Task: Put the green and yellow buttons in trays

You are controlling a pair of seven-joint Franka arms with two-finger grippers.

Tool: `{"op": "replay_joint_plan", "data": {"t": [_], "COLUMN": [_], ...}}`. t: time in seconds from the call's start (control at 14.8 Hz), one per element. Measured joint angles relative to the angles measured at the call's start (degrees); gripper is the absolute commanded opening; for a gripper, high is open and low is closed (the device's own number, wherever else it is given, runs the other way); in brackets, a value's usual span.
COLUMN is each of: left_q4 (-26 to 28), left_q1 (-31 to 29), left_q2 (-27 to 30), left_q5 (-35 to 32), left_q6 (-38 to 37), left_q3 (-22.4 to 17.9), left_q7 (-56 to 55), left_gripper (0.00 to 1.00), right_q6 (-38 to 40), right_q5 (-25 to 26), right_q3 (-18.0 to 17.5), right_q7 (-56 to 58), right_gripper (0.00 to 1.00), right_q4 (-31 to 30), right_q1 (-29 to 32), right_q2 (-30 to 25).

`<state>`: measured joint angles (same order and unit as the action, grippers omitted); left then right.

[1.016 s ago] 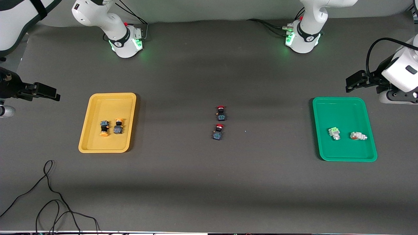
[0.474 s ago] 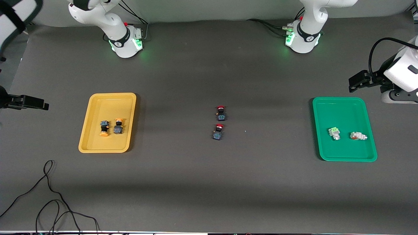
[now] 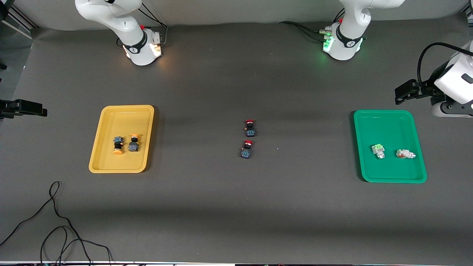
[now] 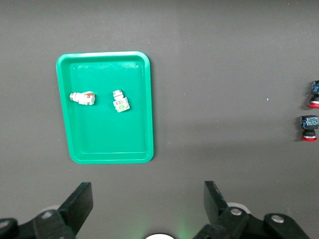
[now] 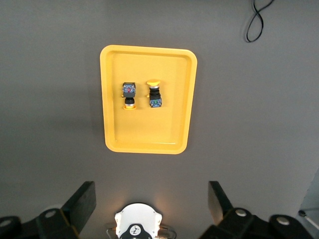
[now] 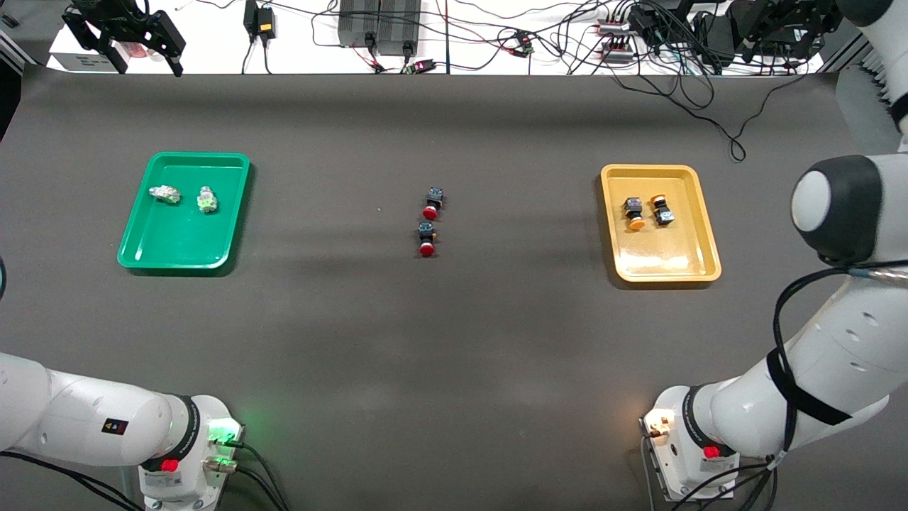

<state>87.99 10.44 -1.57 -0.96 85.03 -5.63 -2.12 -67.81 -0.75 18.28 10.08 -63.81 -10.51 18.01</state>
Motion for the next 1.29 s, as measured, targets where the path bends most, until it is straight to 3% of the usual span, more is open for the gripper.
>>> {"op": "replay_joint_plan", "data": {"t": [0.14, 0.34, 0.54, 0.68, 1.29], "left_q4": [0.0, 0.0, 0.0, 0.0, 0.0], "left_q1": [0.0, 0.0, 0.0, 0.0, -1.8], "left_q2": [0.0, 0.0, -0.1, -0.1, -0.1], "left_q5": [0.0, 0.0, 0.0, -0.1, -0.1], "left_q6": [0.0, 0.0, 0.0, 0.0, 0.0], "left_q3": [0.0, -0.2, -0.3, -0.3, 0.8], "left_q7": [0.0, 0.0, 0.0, 0.0, 0.0], "left_gripper": [0.99, 0.99, 0.99, 0.99, 0.99], "right_q6": [-2.1, -8.0, -14.2, -16.4, -17.4], "right_q5": [1.1, 1.2, 1.2, 1.3, 1.8], "right_q3": [-6.9, -11.5, -13.1, -13.7, -14.0], "right_q7": [-2.1, -3.7, -4.4, -4.6, -5.3], "right_gripper": [1.0, 1.0, 1.0, 1.0, 1.0], "right_q4": [-2.6, -11.8, -22.3, -25.8, -25.5], "right_q1": [4.6, 8.3, 8.6, 8.6, 8.2], "right_q2": [-2.6, -8.8, -15.6, -17.9, -17.5]}}
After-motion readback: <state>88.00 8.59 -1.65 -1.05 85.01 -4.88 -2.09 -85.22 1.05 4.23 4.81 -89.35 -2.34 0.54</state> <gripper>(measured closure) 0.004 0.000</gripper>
